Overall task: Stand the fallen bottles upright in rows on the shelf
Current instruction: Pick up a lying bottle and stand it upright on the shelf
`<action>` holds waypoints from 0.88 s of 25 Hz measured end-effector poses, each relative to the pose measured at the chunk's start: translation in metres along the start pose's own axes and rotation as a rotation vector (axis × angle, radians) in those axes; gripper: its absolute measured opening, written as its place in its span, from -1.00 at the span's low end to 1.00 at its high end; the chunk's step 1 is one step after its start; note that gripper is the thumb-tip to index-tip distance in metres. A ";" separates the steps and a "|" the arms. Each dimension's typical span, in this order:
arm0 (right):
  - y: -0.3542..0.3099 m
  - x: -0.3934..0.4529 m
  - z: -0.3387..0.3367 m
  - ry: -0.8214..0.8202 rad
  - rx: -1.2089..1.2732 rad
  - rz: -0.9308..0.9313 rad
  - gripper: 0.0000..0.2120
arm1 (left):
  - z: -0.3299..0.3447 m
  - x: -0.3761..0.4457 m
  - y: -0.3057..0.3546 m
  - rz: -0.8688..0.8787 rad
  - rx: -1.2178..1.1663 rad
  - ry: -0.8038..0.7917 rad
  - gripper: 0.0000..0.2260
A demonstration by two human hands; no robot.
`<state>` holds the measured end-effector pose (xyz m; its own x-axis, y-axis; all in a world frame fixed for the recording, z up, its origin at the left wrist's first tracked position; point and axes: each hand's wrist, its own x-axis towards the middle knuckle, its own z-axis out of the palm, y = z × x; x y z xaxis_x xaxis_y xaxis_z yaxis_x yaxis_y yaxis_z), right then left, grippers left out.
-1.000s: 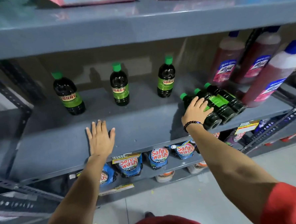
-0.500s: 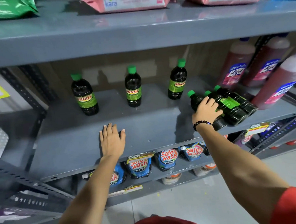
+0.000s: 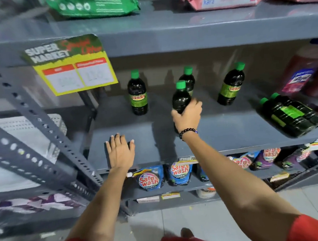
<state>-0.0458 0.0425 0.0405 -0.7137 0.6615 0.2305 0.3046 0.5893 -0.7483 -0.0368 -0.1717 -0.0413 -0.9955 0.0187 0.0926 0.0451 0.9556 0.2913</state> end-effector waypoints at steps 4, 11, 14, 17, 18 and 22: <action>-0.036 -0.021 0.035 -0.121 0.120 -0.178 -0.43 | 0.002 0.005 -0.012 -0.003 0.018 -0.019 -0.57; -0.066 -0.027 0.071 -0.307 0.232 -0.266 -0.50 | 0.006 0.009 -0.016 -0.020 -0.042 0.035 -0.58; -0.066 -0.023 0.068 -0.359 0.200 -0.274 -0.44 | 0.006 0.009 -0.017 -0.016 -0.040 0.047 -0.58; -0.064 -0.022 0.057 -0.434 0.179 -0.242 -0.18 | 0.007 0.007 -0.015 -0.005 -0.030 0.066 -0.59; -0.067 -0.022 0.053 -0.432 0.203 -0.213 -0.12 | 0.007 0.007 -0.015 -0.001 -0.021 0.070 -0.59; -0.093 -0.008 0.036 -0.241 0.245 -0.194 -0.30 | 0.006 0.007 -0.013 -0.001 0.012 0.075 -0.56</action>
<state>-0.0914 -0.0342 0.0859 -0.8797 0.4040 0.2509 0.0113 0.5452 -0.8382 -0.0449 -0.1826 -0.0502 -0.9865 -0.0039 0.1639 0.0427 0.9591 0.2799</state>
